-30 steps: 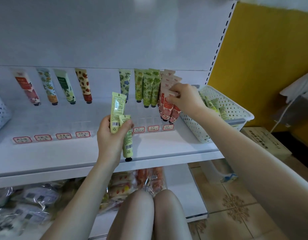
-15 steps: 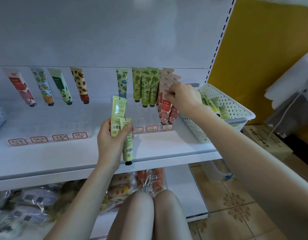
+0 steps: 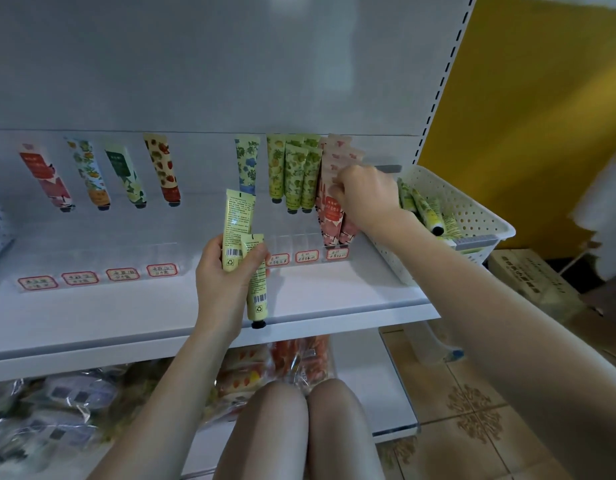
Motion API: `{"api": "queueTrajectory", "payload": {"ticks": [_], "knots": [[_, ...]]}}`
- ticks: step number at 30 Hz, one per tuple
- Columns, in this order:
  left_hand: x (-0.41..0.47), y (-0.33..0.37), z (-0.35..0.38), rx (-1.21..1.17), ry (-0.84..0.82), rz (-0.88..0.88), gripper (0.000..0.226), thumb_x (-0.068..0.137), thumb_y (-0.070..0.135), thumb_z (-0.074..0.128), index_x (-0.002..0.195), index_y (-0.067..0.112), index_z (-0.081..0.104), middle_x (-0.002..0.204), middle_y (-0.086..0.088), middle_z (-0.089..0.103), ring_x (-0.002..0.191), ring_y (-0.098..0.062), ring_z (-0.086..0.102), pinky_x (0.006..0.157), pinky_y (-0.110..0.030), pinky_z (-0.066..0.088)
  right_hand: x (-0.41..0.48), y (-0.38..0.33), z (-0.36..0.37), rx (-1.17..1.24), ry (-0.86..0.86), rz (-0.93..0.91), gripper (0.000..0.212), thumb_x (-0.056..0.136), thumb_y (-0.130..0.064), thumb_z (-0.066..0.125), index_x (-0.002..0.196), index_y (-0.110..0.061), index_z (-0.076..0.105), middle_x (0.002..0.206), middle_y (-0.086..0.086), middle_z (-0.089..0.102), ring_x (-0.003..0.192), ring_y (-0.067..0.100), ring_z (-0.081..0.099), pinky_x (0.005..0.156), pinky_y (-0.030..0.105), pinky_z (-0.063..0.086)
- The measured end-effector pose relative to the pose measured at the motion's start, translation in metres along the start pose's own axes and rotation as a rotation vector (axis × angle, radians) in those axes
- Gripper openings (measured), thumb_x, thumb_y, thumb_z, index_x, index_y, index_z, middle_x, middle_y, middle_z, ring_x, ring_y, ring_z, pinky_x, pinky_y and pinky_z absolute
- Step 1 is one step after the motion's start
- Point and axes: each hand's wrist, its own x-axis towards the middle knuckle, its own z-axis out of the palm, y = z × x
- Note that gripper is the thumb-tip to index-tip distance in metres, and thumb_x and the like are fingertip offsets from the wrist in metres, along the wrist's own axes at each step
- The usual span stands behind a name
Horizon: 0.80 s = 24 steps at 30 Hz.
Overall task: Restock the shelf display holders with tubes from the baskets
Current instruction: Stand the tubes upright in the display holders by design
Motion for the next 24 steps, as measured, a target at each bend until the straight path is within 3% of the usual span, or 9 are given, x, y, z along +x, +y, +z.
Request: {"api": "queueTrajectory", "payload": {"ticks": [7, 15, 19, 24], "knots": [[-0.0033, -0.0022, 0.0071, -0.004, -0.010, -0.011, 0.022, 0.083, 0.020, 0.067, 0.103, 0.023, 0.057, 0.096, -0.002, 0.067, 0.087, -0.023, 0.065, 0.078, -0.038, 0.055, -0.0036, 0.0046, 0.0000, -0.016, 0.027, -0.006, 0.022, 0.097, -0.019, 0.045, 0.098, -0.006, 0.061, 0.100, 0.013, 0.065, 0.094, 0.031, 0.060, 0.063, 0.030, 0.034], [-0.0017, -0.0022, 0.0061, -0.001, 0.005, -0.019, 0.020, 0.083, 0.020, 0.068, 0.098, 0.027, 0.057, 0.097, -0.002, 0.067, 0.088, -0.023, 0.066, 0.081, -0.044, 0.055, -0.0030, 0.0045, -0.0061, 0.056, -0.010, -0.017, 0.024, 0.096, -0.025, 0.045, 0.097, -0.007, 0.061, 0.100, 0.012, 0.064, 0.093, 0.031, 0.059, 0.064, 0.030, 0.034], [-0.0017, -0.0025, 0.0052, 0.015, 0.007, -0.021, 0.025, 0.083, 0.020, 0.068, 0.105, 0.020, 0.058, 0.098, -0.003, 0.067, 0.088, -0.023, 0.065, 0.082, -0.045, 0.055, -0.0028, 0.0063, -0.0070, 0.108, -0.003, -0.011, 0.025, 0.095, -0.027, 0.047, 0.100, -0.008, 0.062, 0.098, 0.010, 0.064, 0.090, 0.030, 0.059, 0.064, 0.030, 0.036], [-0.0009, -0.0027, 0.0052, 0.011, 0.006, -0.022, 0.020, 0.082, 0.020, 0.069, 0.097, 0.024, 0.058, 0.097, -0.005, 0.067, 0.089, -0.025, 0.066, 0.083, -0.050, 0.054, -0.0013, 0.0093, -0.0090, 0.127, -0.003, -0.010, 0.026, 0.094, -0.028, 0.048, 0.100, -0.008, 0.064, 0.096, 0.009, 0.066, 0.087, 0.028, 0.060, 0.064, 0.030, 0.040]]}}
